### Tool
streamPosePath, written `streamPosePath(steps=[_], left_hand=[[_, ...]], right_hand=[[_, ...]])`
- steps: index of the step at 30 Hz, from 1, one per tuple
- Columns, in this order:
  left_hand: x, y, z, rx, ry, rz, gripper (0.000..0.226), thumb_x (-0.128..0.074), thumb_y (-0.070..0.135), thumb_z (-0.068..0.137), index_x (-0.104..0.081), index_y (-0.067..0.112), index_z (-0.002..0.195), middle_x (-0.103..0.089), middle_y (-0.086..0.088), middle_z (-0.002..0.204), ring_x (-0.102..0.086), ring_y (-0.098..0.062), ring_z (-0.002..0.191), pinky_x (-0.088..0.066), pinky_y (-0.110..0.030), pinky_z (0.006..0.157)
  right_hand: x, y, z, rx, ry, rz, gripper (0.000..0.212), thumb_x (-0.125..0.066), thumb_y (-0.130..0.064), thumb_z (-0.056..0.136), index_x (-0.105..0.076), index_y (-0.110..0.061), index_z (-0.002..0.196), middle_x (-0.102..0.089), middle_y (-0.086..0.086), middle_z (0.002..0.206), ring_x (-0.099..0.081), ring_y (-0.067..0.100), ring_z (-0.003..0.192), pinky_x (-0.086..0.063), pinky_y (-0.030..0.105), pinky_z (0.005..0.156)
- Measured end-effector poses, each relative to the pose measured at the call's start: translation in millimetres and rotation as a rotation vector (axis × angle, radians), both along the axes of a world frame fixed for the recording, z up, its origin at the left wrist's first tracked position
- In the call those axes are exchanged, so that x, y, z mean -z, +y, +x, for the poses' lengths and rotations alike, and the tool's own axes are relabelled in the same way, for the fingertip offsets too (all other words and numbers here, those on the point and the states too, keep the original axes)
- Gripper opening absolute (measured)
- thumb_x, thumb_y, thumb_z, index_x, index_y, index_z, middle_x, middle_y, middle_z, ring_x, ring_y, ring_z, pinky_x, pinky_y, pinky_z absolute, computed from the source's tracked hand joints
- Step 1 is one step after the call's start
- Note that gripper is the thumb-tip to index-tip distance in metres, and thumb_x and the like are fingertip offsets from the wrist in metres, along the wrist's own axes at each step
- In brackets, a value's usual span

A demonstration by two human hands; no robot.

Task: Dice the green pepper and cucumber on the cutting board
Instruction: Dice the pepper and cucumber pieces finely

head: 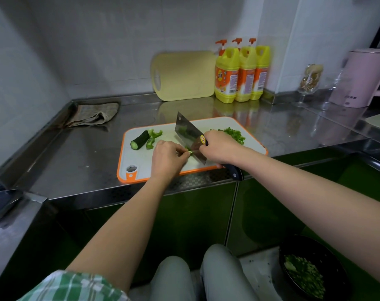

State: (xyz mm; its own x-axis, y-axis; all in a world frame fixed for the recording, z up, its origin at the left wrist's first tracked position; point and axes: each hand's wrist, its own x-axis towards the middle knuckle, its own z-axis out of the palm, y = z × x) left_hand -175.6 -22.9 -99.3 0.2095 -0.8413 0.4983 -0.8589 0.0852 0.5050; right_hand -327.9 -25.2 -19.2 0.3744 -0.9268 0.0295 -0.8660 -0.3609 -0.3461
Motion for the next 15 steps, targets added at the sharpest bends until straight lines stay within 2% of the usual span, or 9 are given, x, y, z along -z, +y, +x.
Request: streamPosePath(steps=[2,5,7,10,12,15], left_hand=[[0,0,0,0.008,0.007,0.005,0.015,-0.072,0.030,0.084,-0.079,0.018,0.090,-0.074,0.001,0.085,-0.054,-0.021,0.091,-0.039,-0.028,0.076],[2,-2,2,0.035,0.036,0.019,0.013,-0.072,0.028,0.083,-0.080,0.018,0.084,-0.075,0.001,0.081,-0.061,-0.024,0.085,-0.051,-0.037,0.076],[2,-3,3,0.038,0.064,0.025,0.011,-0.071,0.027,0.082,-0.080,0.019,0.082,-0.075,0.000,0.079,-0.063,-0.025,0.084,-0.052,-0.039,0.075],[2,-2,3,0.037,0.085,0.031,0.011,-0.071,0.027,0.081,-0.080,0.020,0.080,-0.074,0.000,0.077,-0.063,-0.025,0.083,-0.052,-0.038,0.075],[2,-2,4,0.048,0.085,0.031,0.011,-0.071,0.027,0.081,-0.080,0.021,0.079,-0.074,0.000,0.075,-0.063,-0.025,0.082,-0.053,-0.037,0.073],[3,-3,6,0.051,0.080,0.030,0.010,-0.071,0.027,0.081,-0.079,0.022,0.079,-0.073,0.002,0.074,-0.063,-0.024,0.081,-0.053,-0.038,0.073]], right_hand=[[2,0,4,0.017,0.001,-0.010,0.024,-0.045,-0.017,0.093,-0.039,-0.014,0.070,-0.053,0.007,0.067,-0.056,0.022,0.050,-0.036,0.028,0.049],[5,-1,13,0.043,0.025,-0.016,0.022,-0.047,-0.017,0.094,-0.044,-0.012,0.073,-0.053,0.006,0.070,-0.057,0.028,0.067,-0.042,0.030,0.061],[9,-3,19,0.065,0.022,-0.002,0.019,-0.048,-0.017,0.094,-0.048,-0.011,0.076,-0.054,0.006,0.072,-0.056,0.029,0.071,-0.044,0.031,0.065],[7,-9,26,0.075,0.044,0.034,0.008,-0.051,-0.011,0.092,-0.053,-0.005,0.086,-0.061,0.012,0.077,-0.058,0.026,0.061,-0.044,0.028,0.058],[2,-12,29,0.064,0.085,0.085,0.007,-0.054,-0.006,0.090,-0.058,0.000,0.092,-0.061,0.013,0.068,-0.058,0.021,0.047,-0.045,0.027,0.049],[-1,-18,35,0.057,0.117,0.092,0.009,-0.055,-0.002,0.089,-0.062,0.003,0.093,-0.059,0.012,0.060,-0.055,0.018,0.041,-0.044,0.025,0.045]])
